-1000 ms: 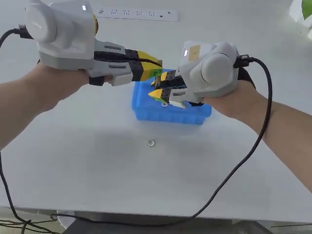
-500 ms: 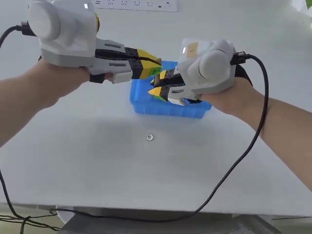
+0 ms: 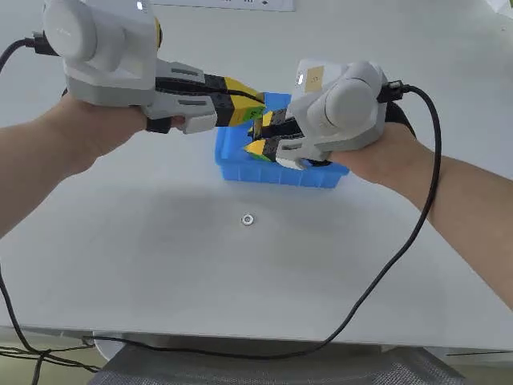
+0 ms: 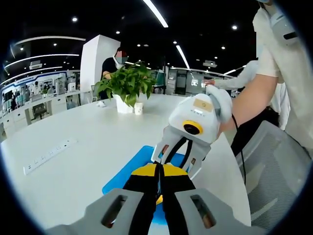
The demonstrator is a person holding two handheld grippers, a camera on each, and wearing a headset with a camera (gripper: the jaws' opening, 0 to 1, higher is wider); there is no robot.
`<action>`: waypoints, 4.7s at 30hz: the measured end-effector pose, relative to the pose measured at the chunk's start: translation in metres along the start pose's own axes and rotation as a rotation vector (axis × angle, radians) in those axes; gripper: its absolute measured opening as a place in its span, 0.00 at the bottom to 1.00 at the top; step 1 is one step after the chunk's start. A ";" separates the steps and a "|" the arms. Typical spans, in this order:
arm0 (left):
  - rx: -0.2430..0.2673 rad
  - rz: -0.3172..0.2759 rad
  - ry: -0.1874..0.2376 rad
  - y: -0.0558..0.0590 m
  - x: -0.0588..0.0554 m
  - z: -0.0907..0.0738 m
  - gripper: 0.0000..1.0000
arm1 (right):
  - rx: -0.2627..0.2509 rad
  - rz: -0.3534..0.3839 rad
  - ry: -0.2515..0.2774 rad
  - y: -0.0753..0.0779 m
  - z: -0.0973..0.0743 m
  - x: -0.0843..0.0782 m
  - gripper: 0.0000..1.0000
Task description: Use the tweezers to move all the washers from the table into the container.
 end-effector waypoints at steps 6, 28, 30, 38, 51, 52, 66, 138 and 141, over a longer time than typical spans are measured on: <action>0.001 -0.002 0.000 0.003 0.002 0.002 0.04 | -0.004 -0.006 -0.005 0.000 0.002 -0.001 0.12; -0.002 0.003 -0.003 0.004 0.002 0.003 0.04 | -0.011 -0.036 -0.013 -0.001 0.000 -0.002 0.13; -0.001 0.004 -0.004 0.004 0.003 0.003 0.04 | -0.010 -0.036 -0.014 -0.001 0.000 -0.002 0.13; 0.000 0.012 -0.003 0.003 0.004 0.000 0.04 | -0.020 -0.042 -0.011 -0.001 -0.003 0.000 0.13; 0.039 0.038 0.031 0.012 0.026 -0.029 0.04 | -0.061 -0.089 0.000 -0.008 -0.033 0.032 0.13; 0.042 0.040 0.033 0.013 0.028 -0.031 0.04 | -0.063 -0.094 0.000 -0.009 -0.035 0.035 0.13; 0.061 0.050 0.077 0.043 0.047 -0.068 0.04 | -0.083 -0.156 -0.001 -0.035 -0.067 0.064 0.13; -0.099 0.008 -0.003 0.088 -0.025 -0.034 0.04 | -0.020 -0.025 -0.021 -0.102 -0.030 0.008 0.13; -0.100 0.004 -0.005 0.088 -0.027 -0.034 0.04 | -0.014 -0.025 -0.022 -0.102 -0.028 0.008 0.13</action>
Point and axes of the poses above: the centre of the closed fingertips' face, and the gripper's own axes: z roughly forward along the fingers, y roughly to its right, x roughly out of its top, the point moved 2 cm from there along -z, roughly backward along the fingers, and after that the axes turned 10 degrees about -y, right-handed, at the moved point
